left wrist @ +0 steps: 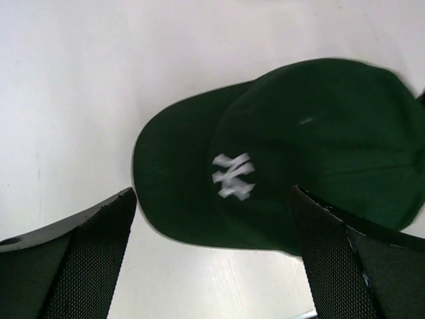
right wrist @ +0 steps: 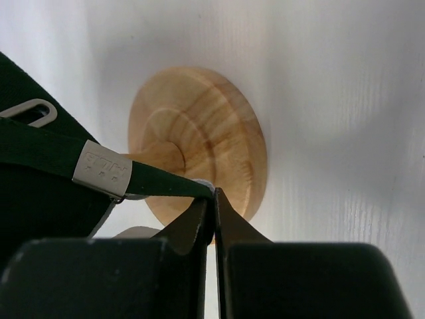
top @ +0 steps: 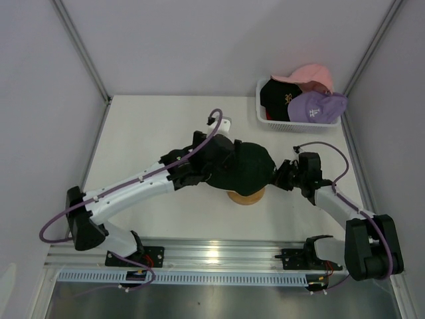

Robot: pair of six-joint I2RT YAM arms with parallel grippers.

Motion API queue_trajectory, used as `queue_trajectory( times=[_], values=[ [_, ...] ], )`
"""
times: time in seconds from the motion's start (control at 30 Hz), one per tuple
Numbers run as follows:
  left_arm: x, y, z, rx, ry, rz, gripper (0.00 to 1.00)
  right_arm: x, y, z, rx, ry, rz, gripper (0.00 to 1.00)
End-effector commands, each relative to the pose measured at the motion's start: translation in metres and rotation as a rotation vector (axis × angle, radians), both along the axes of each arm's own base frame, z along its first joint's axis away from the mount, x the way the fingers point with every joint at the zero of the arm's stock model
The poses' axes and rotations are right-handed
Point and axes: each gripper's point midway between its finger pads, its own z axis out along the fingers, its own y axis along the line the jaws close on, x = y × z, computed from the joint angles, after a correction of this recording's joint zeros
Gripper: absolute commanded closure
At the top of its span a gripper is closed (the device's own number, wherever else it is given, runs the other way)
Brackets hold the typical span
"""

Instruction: Stack the hats

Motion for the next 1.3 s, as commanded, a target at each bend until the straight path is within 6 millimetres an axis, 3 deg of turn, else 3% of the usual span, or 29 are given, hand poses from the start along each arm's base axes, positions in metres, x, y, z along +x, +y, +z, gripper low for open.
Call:
queue_trajectory(
  times=[0.0,0.03,0.07,0.1,0.17,0.2,0.27,0.3,0.47,0.5,0.53,0.63,1.03,1.13,1.17,1.27],
  values=[
    [-0.002,0.047,0.016,-0.133,-0.006,0.115,0.01,-0.014,-0.009,-0.028,-0.072,0.084,-0.027,0.97],
    [-0.002,0.052,0.019,-0.201,-0.001,0.121,0.01,-0.015,-0.009,-0.029,-0.074,0.090,-0.026,0.97],
    [0.002,0.066,0.003,-0.230,0.023,0.146,0.00,-0.016,-0.009,-0.028,-0.074,0.088,-0.026,0.96],
    [-0.007,0.066,0.010,-0.345,0.019,0.096,0.00,-0.017,-0.008,-0.028,-0.072,0.090,-0.022,0.95],
    [-0.003,0.080,0.019,-0.471,-0.003,0.122,0.01,-0.017,-0.007,-0.024,-0.071,0.082,-0.020,0.93],
    [-0.007,0.087,-0.005,-0.474,0.012,0.132,0.00,-0.017,-0.008,-0.021,-0.071,0.077,-0.020,0.92],
    [-0.008,0.101,0.004,-0.532,-0.028,0.157,0.01,-0.015,-0.007,-0.012,-0.071,0.060,-0.016,0.87],
    [-0.010,0.105,-0.009,-0.517,-0.012,0.166,0.00,-0.015,-0.006,-0.009,-0.072,0.054,-0.011,0.86],
    [-0.006,0.106,-0.032,-0.510,0.056,0.190,0.01,-0.017,-0.013,0.005,-0.120,0.062,-0.006,0.55],
    [-0.005,0.104,-0.035,-0.503,0.064,0.188,0.01,-0.012,-0.015,0.017,-0.129,0.037,-0.012,0.52],
    [-0.003,0.101,-0.041,-0.493,0.078,0.185,0.00,-0.015,-0.023,0.017,-0.156,0.060,-0.030,0.43],
    [0.001,0.096,-0.045,-0.473,0.092,0.179,0.01,-0.012,-0.031,0.044,-0.154,0.014,-0.062,0.32],
    [0.004,0.108,-0.032,-0.443,0.021,0.176,0.00,-0.020,-0.052,0.138,-0.033,-0.239,-0.211,0.20],
    [0.003,0.111,-0.032,-0.438,0.014,0.174,0.01,-0.013,-0.073,0.158,-0.118,-0.275,-0.295,0.13],
    [0.002,0.112,-0.035,-0.433,0.017,0.173,0.01,-0.007,-0.079,0.173,-0.137,-0.307,-0.323,0.11],
    [0.001,0.111,-0.036,-0.431,0.013,0.161,0.00,0.016,-0.095,0.188,-0.212,-0.350,-0.353,0.11]
  ],
)
